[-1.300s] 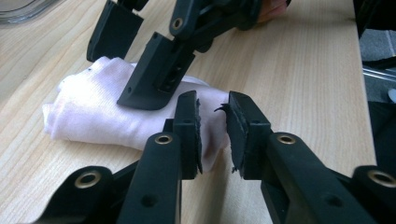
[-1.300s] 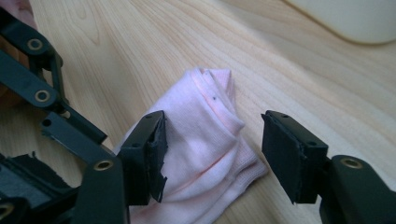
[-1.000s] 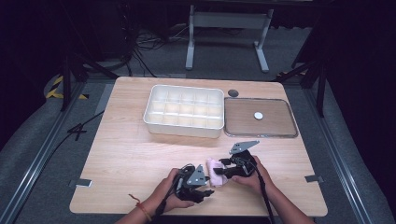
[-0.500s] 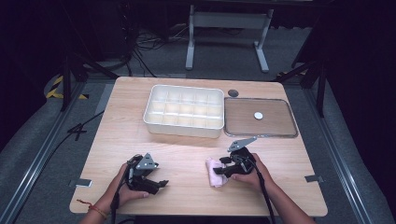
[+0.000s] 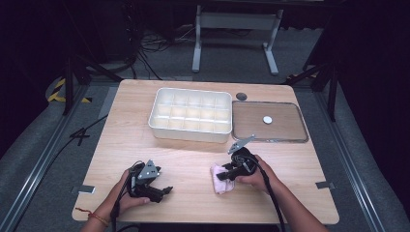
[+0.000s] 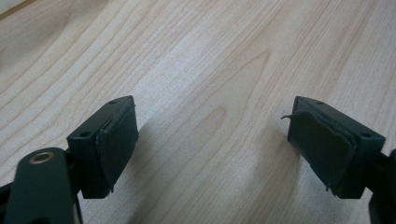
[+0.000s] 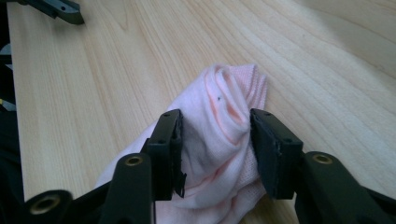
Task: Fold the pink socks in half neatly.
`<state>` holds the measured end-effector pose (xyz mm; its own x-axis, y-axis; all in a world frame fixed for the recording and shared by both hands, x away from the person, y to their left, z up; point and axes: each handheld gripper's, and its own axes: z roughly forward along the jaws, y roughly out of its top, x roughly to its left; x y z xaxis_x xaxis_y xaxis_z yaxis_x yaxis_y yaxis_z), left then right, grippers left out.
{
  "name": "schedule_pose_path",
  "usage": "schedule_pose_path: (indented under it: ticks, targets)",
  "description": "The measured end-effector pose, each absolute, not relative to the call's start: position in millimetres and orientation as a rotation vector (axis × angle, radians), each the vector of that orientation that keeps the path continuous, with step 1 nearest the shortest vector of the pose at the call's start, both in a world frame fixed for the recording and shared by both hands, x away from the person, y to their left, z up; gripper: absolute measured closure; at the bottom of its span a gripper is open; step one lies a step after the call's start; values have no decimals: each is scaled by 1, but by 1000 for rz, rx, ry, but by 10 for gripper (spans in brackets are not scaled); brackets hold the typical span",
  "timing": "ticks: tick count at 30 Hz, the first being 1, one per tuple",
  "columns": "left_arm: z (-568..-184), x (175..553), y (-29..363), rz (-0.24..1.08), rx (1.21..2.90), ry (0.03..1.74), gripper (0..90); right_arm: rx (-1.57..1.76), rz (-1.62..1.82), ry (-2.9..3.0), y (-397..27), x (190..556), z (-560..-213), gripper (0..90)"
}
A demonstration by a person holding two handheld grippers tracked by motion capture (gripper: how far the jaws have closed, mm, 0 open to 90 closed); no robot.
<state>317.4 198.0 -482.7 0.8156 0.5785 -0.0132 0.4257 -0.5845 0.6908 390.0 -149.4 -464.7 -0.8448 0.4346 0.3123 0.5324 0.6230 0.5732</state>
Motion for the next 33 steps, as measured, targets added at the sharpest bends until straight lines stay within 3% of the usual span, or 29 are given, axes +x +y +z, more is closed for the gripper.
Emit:
schedule_pose_path:
  ticks: [9, 33]
  targets:
    - [-483, 318, 197, 281, 2277, 742, 159, -760, -1052, -2692, -148, 383, -464, 701]
    - [-483, 322, 196, 279, 2287, 737, 141, -725, -1306, -2853, -173, 366, -434, 715]
